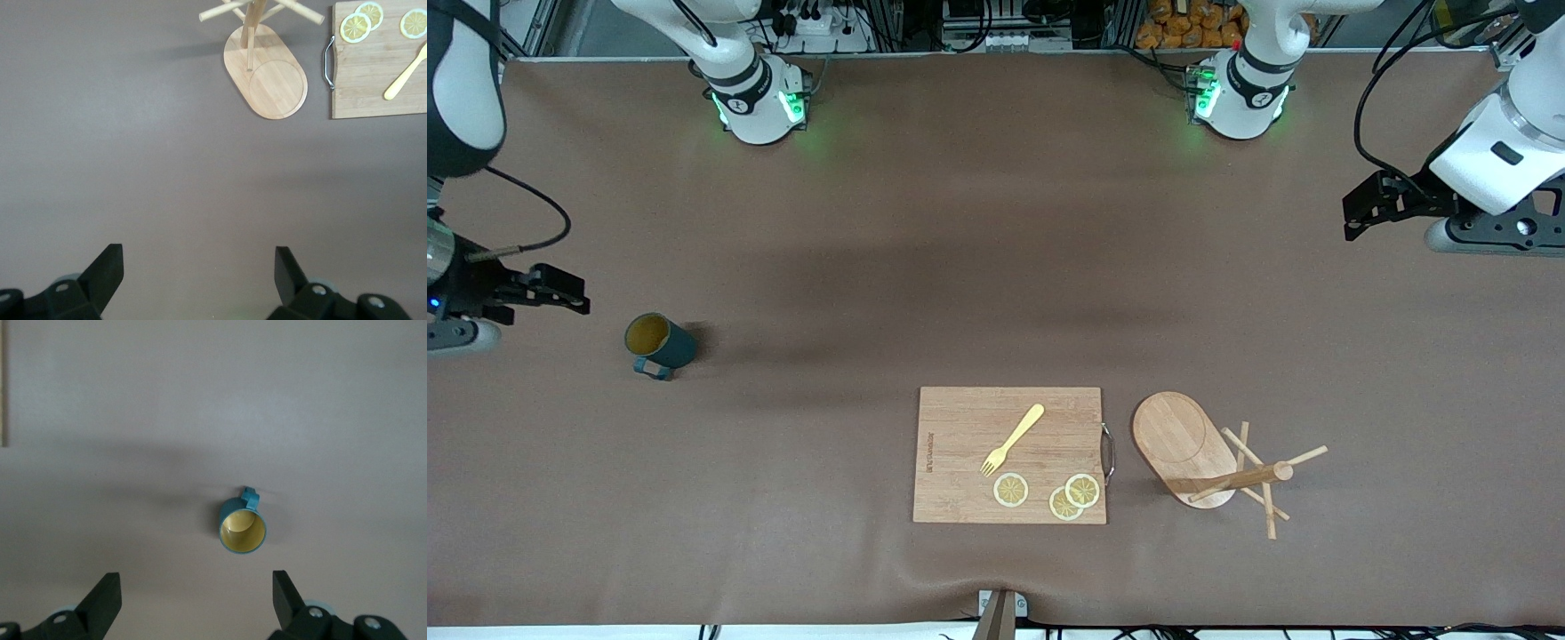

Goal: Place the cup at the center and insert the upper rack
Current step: 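Reach the right gripper down over the teal mug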

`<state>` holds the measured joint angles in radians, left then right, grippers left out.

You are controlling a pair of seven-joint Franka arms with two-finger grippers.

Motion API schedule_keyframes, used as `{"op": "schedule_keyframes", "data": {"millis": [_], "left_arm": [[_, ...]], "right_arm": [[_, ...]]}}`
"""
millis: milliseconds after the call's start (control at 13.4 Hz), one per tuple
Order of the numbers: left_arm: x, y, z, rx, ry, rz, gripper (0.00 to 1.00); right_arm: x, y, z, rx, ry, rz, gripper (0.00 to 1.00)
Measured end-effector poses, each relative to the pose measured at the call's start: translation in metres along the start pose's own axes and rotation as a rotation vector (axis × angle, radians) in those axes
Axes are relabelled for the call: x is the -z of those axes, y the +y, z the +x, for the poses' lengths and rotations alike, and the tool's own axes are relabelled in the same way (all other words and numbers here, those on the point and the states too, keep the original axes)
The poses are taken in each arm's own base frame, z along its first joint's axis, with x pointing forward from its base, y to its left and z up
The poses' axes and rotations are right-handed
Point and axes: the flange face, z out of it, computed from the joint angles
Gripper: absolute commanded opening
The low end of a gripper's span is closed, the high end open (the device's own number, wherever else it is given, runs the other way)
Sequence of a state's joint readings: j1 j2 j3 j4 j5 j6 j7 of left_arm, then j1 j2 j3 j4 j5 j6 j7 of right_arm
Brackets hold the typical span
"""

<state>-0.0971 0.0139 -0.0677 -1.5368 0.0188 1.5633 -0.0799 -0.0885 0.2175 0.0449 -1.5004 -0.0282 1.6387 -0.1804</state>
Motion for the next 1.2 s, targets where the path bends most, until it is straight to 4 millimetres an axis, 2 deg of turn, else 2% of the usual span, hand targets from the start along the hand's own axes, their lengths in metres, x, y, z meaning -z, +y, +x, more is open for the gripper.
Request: {"op": "schedule_keyframes", "data": {"millis": [374, 674, 898, 1198], "left_arm": [[0.010, 0.001, 0.001, -0.002, 0.024, -0.002, 1.00], [0.004, 0.002, 0.004, -0.004, 0.012, -0.002, 1.00], [0.003, 0.004, 0.004, -0.007, 0.011, -0.002, 1.00], [0.003, 0.005, 0.004, -0.008, 0.011, -0.002, 1.00]], "right_arm": [[-0.068, 0.023, 0.001, -0.047, -0.128, 0.030, 1.00], [-0.118, 0.044, -0.011, -0.084, -0.169, 0.046, 1.00], [-0.141, 0.054, -0.014, -0.103, -0.191, 0.057, 1.00], [-0.162, 0.057, -0.014, -0.128, -0.201, 0.061, 1.00]]}}
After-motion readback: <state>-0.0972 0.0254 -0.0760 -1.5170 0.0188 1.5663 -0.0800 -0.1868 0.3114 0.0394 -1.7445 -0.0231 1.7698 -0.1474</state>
